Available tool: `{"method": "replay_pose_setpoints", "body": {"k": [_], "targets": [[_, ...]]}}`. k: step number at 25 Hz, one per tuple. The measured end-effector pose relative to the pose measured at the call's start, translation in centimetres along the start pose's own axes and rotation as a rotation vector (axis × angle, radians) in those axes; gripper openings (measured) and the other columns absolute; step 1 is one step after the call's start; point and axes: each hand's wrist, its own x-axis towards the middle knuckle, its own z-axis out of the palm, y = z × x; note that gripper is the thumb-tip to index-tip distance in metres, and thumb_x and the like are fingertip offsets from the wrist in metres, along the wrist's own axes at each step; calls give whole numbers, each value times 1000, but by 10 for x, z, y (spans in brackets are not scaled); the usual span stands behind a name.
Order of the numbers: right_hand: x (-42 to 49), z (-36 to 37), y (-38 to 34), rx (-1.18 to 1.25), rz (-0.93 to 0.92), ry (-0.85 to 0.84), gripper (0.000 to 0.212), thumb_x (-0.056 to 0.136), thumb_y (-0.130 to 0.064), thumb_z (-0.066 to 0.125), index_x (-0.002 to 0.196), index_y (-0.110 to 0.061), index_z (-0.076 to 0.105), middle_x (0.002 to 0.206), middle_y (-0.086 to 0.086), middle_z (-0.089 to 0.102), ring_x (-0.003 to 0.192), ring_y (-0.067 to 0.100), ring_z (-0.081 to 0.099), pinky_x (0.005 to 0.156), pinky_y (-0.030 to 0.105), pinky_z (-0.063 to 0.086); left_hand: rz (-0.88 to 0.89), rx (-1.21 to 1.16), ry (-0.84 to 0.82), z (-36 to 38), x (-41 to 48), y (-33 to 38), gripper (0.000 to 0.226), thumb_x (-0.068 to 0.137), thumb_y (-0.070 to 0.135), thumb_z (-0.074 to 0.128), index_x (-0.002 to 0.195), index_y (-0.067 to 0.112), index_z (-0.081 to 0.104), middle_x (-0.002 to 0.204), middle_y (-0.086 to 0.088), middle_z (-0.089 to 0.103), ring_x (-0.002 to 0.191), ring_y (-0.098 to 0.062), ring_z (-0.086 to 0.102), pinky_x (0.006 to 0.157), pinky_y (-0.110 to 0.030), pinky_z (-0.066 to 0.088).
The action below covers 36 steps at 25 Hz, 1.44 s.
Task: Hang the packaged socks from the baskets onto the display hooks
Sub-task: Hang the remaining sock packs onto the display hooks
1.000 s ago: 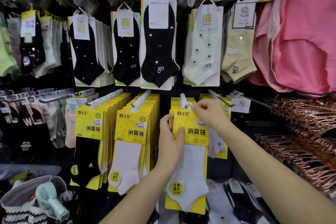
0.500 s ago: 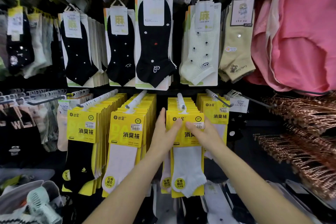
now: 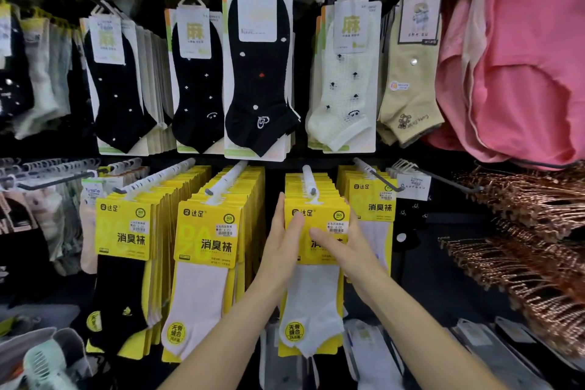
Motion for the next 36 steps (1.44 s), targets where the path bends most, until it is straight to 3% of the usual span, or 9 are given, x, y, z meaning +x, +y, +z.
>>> {"method": "replay_pose_setpoints", "body": {"k": [4,8,13,16,19,25,31,34,36], "targets": [[3,-6,0,-13,8,-35,86,73,-38,70,145,-23,26,132,0,55,121,16,54,101,45,46,-2,7,-2,-3,2,-2,53,95,46,38,143,46,16,123,41,31,95,37,39,69,6,37],[-3,1,16,-69,-19,-15,70,74,-25,75,134,-19,39,121,2,63,113,19,60,95,43,49,-19,-20,9,-1,-5,-10,59,92,48,36,147,32,23,147,13,38,129,0,42,107,-27,37],[13,-14,7,112,206,-32,73,59,-81,56,119,-40,57,118,-11,65,109,10,62,89,34,53,-69,-125,51,-7,15,12,38,97,51,25,100,56,63,95,33,66,87,14,62,75,-13,51],[40,-25,0,160,241,2,69,80,-78,32,134,-38,47,129,-13,58,119,11,55,99,33,45,-161,-143,73,-11,54,26,49,96,55,22,138,36,40,129,19,52,117,-4,50,104,-30,35],[61,-23,-11,83,257,21,70,89,-69,16,148,-31,19,154,-8,25,140,16,28,117,44,20,-312,-212,16,-5,77,31,59,97,55,20,144,21,33,137,4,46,123,-19,47,95,-29,34],[79,-17,-5,115,353,41,39,92,-61,27,83,-37,57,70,-17,66,75,7,63,79,32,49,-356,-258,-52,0,93,26,61,97,56,15,145,21,29,138,-3,47,87,-4,55,63,-24,48],[100,-21,-1,57,279,97,54,101,-44,18,144,-16,34,136,-2,53,94,2,61,65,12,49,-328,-338,8,-2,109,19,58,99,49,15,148,18,22,150,-8,33,128,-23,42,76,-22,41],[109,-15,-1,60,240,45,54,101,-43,12,149,-20,16,157,1,16,141,18,25,115,33,22,-320,-319,-14,2,113,19,53,101,40,16,145,12,28,145,-9,39,95,-9,56,49,-9,44],[114,-12,1,88,231,36,53,101,-42,12,150,-21,13,158,-2,11,144,17,15,118,39,11,-319,-324,-46,1,113,15,52,101,40,18,141,11,34,125,0,54,66,-4,56,40,-9,44]]}}
